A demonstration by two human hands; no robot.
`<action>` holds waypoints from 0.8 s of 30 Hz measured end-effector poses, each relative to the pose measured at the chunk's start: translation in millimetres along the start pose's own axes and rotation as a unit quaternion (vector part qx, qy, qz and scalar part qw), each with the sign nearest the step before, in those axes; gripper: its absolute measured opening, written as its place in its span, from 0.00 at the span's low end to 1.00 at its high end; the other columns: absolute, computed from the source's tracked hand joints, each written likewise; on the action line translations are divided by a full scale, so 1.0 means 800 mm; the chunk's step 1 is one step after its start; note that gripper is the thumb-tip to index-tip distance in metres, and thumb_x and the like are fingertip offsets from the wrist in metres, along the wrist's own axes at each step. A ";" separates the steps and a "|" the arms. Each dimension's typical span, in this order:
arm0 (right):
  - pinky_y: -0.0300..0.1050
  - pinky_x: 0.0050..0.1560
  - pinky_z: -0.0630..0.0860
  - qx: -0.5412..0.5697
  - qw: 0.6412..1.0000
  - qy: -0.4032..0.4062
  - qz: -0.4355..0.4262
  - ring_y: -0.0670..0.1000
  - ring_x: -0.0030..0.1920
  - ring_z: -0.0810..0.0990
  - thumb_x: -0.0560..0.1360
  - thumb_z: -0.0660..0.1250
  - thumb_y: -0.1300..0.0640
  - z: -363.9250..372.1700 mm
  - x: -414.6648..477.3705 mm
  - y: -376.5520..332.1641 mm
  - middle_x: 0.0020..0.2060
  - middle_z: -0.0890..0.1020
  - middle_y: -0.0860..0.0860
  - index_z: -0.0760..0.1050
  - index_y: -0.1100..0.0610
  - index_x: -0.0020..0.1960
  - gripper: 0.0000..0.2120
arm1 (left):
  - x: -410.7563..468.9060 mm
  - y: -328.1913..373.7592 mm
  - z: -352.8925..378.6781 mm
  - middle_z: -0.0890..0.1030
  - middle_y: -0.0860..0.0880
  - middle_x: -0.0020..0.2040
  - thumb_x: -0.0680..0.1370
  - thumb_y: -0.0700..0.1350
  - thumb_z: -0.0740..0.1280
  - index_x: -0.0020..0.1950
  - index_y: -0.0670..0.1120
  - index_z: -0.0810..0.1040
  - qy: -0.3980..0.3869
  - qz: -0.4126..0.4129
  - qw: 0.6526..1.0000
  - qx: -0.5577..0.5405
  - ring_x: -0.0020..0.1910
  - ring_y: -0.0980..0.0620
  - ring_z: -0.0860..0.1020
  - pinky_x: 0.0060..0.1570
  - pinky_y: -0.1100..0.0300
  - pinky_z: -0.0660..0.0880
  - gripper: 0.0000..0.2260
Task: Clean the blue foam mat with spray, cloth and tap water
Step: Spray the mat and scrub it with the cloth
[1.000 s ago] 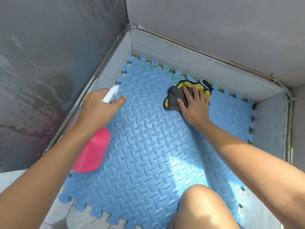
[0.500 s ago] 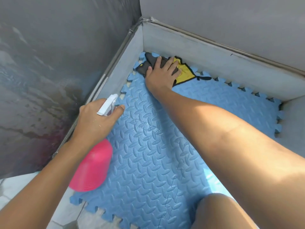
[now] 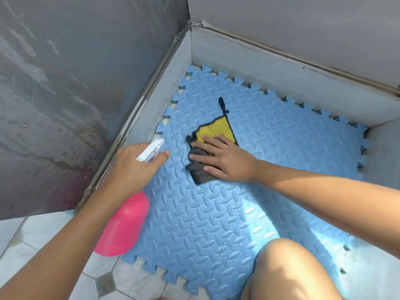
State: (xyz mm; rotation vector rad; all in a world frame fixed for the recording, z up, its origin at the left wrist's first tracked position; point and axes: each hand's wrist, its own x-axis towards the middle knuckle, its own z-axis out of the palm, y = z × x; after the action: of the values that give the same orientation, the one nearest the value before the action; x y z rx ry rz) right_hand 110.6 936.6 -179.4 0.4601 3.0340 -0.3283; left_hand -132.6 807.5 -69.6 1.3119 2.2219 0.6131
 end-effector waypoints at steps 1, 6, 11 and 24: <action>0.59 0.80 0.51 0.001 1.000 0.004 0.013 0.55 0.81 0.56 0.85 0.52 0.41 0.001 -0.029 0.007 0.81 0.61 0.49 0.62 0.43 0.80 0.24 | -0.002 0.001 0.003 0.70 0.46 0.26 0.76 0.52 0.73 0.30 0.44 0.67 -0.004 0.005 1.000 0.005 0.29 0.45 0.70 0.33 0.54 0.67 0.22; 0.63 0.76 0.58 0.010 0.962 0.056 0.267 0.63 0.77 0.64 0.83 0.50 0.37 -0.007 -0.103 0.102 0.77 0.67 0.56 0.60 0.43 0.80 0.27 | -0.016 -0.007 0.002 0.70 0.48 0.27 0.76 0.53 0.73 0.31 0.46 0.67 -0.024 0.025 0.999 0.007 0.29 0.50 0.69 0.32 0.55 0.64 0.21; 0.66 0.76 0.54 0.035 0.891 0.075 0.446 0.63 0.80 0.55 0.83 0.50 0.40 -0.010 -0.022 0.086 0.80 0.60 0.56 0.58 0.46 0.81 0.27 | -0.069 -0.057 -0.016 0.75 0.47 0.30 0.73 0.59 0.74 0.35 0.44 0.73 -0.060 -0.018 0.998 0.012 0.33 0.43 0.74 0.36 0.51 0.71 0.21; 0.68 0.76 0.55 0.029 0.956 0.039 0.289 0.64 0.80 0.55 0.83 0.48 0.41 -0.016 0.126 -0.017 0.81 0.59 0.58 0.59 0.49 0.81 0.28 | -0.156 -0.127 -0.035 0.75 0.49 0.30 0.72 0.62 0.68 0.38 0.43 0.77 0.019 -0.022 1.000 -0.007 0.31 0.46 0.75 0.36 0.51 0.73 0.21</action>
State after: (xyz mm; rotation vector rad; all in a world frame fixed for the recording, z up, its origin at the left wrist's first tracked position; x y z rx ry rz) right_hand 10.2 955.6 -172.6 1.3431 2.7854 -0.3628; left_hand -165.2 648.1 -85.9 1.2506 2.2659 0.6411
